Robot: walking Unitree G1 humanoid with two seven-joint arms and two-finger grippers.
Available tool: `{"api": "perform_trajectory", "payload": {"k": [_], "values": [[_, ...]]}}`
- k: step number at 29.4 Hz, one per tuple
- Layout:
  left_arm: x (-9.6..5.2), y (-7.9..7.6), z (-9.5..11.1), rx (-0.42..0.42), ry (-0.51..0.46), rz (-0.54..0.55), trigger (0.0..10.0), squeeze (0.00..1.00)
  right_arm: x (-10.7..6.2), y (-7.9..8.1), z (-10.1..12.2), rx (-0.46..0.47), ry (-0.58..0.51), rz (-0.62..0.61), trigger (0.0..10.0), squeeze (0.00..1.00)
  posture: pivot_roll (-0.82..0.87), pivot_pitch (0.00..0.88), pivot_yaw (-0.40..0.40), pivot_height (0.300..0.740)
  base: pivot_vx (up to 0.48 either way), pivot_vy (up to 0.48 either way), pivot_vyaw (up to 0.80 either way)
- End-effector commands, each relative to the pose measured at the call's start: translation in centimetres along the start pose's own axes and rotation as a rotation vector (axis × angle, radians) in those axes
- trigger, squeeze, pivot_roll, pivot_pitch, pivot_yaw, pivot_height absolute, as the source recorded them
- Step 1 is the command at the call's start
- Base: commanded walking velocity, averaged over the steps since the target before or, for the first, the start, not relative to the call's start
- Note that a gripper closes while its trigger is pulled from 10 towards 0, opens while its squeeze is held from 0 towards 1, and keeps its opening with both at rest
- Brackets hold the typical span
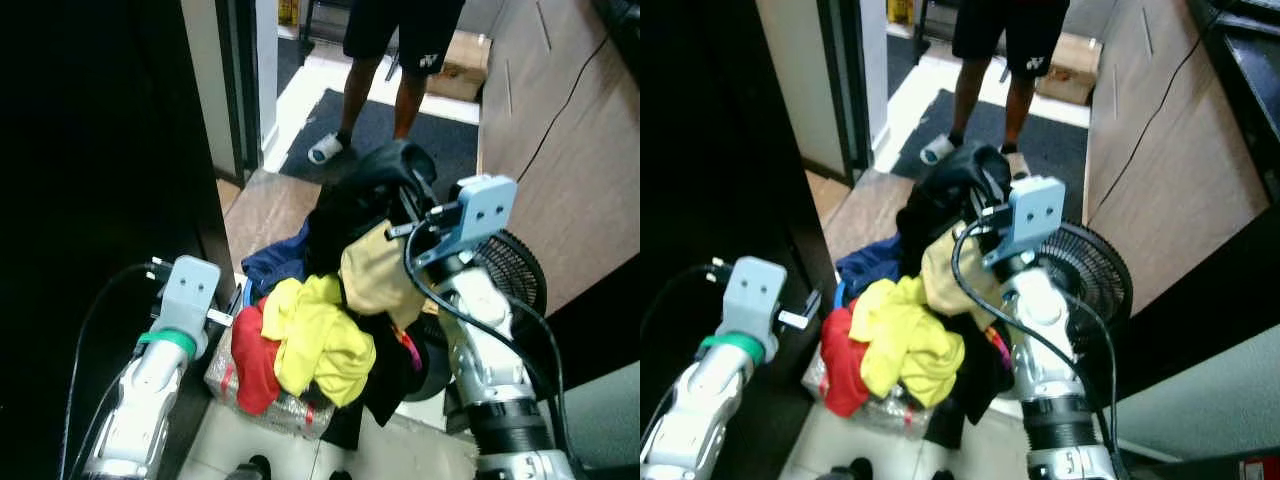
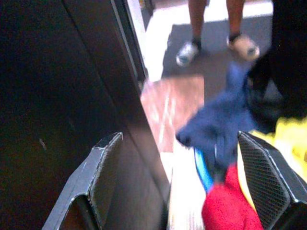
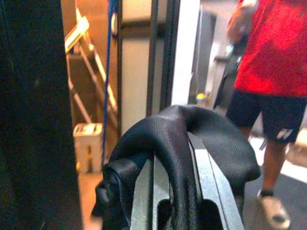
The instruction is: Clothes washing
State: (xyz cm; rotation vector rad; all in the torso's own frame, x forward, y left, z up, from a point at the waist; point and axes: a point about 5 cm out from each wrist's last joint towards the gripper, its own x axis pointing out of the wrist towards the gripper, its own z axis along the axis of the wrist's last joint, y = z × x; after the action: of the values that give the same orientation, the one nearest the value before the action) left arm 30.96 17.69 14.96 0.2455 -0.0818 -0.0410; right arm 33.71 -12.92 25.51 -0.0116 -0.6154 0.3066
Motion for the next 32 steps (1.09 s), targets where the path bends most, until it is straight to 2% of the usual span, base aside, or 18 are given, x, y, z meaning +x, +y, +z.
{"api": "perform_trajectory", "payload": {"k": [1, 8, 10, 11, 12, 15, 16, 17, 21, 22, 25, 26, 30, 31, 32], "values": [[0.0, -0.2, 0.1, -0.026, -0.001, 0.000, 10.0, 0.00, 0.8, -0.9, 2.5, -0.061, -0.098, -0.025, 10.0, 0.00, 0.14, 0.000, -0.031, 0.740, 0.000, 0.000, 0.00], [0.2, -0.4, 0.2, -0.028, -0.004, -0.007, 10.0, 0.00, 1.4, -1.4, 3.7, -0.061, -0.128, -0.053, 10.0, 0.00, 0.13, 0.000, -0.025, 0.740, 0.000, 0.000, 0.00], [0.2, -0.5, 0.2, -0.027, -0.001, -0.012, 10.0, 0.00, 1.9, -1.9, 5.7, -0.028, -0.183, -0.077, 10.0, 0.00, 0.13, 0.000, -0.017, 0.740, 0.000, 0.000, 0.00], [0.2, -0.5, 0.2, -0.027, -0.001, -0.012, 10.0, 0.00, 1.9, -1.9, 5.7, -0.028, -0.183, -0.077, 10.0, 0.00, 0.13, 0.000, -0.017, 0.740, 0.000, 0.000, 0.00], [0.3, -0.5, 0.2, -0.027, 0.000, -0.014, 10.0, 0.00, 2.0, -2.1, 6.6, -0.013, -0.207, -0.085, 10.0, 0.00, 0.13, 0.000, -0.015, 0.740, 0.000, 0.000, 0.00], [0.4, -0.7, 0.3, -0.024, 0.003, -0.021, 10.0, 0.00, 2.7, -3.2, 11.1, 0.039, -0.363, -0.112, 10.0, 0.00, 0.13, 0.000, -0.005, 0.740, 0.000, 0.000, 0.00], [0.4, -0.7, 0.3, -0.024, 0.003, -0.021, 10.0, 0.00, 2.7, -3.2, 11.1, 0.039, -0.363, -0.112, 10.0, 0.00, 0.13, 0.000, -0.005, 0.740, 0.000, 0.000, 0.00], [0.5, -0.7, 0.2, -0.022, 0.005, -0.023, 10.0, 0.00, 2.8, -3.6, 13.5, 0.061, -0.451, -0.122, 10.0, 0.00, 0.13, 0.000, -0.004, 0.740, 0.000, 0.000, 0.00], [0.5, -0.7, 0.2, -0.021, 0.007, -0.026, 10.0, 0.00, 2.8, -3.8, 14.7, 0.060, -0.491, -0.124, 10.0, 0.00, 0.12, 0.000, 0.000, 0.740, 0.000, 0.000, 0.00], [0.5, -0.8, 0.1, -0.019, 0.012, -0.030, 10.0, 0.00, 2.6, -3.7, 14.6, 0.052, -0.487, -0.114, 10.0, 0.00, 0.12, 0.000, 0.003, 0.740, 0.000, 0.000, 0.00], [0.4, -0.9, -0.1, -0.019, 0.018, -0.034, 10.0, 0.00, 2.2, -3.3, 11.7, 0.028, -0.364, -0.084, 10.0, 0.00, 0.12, 0.000, 0.003, 0.740, 0.000, 0.000, 0.00], [0.4, -1.0, -0.1, -0.019, 0.019, -0.036, 10.0, 0.00, 1.8, -3.0, 9.8, 0.024, -0.293, -0.071, 10.0, 0.00, 0.12, 0.000, 0.004, 0.740, 0.000, 0.000, 0.00], [0.2, -1.2, -0.3, -0.019, 0.026, -0.043, 10.0, 0.00, 0.0, -1.8, 4.4, 0.055, -0.077, -0.057, 10.0, 0.00, 0.12, 0.000, 0.006, 0.740, 0.000, 0.000, 0.00], [0.1, -1.2, -0.3, -0.018, 0.029, -0.044, 10.0, 0.00, -0.4, -1.5, 3.5, 0.065, -0.031, -0.055, 10.0, 0.00, 0.12, 0.000, 0.007, 0.740, 0.000, 0.000, 0.00], [0.1, -1.2, -0.3, -0.018, 0.029, -0.044, 10.0, 0.00, -0.4, -1.5, 3.5, 0.065, -0.031, -0.055, 10.0, 0.00, 0.12, 0.000, 0.007, 0.740, 0.000, 0.000, 0.00]]}}
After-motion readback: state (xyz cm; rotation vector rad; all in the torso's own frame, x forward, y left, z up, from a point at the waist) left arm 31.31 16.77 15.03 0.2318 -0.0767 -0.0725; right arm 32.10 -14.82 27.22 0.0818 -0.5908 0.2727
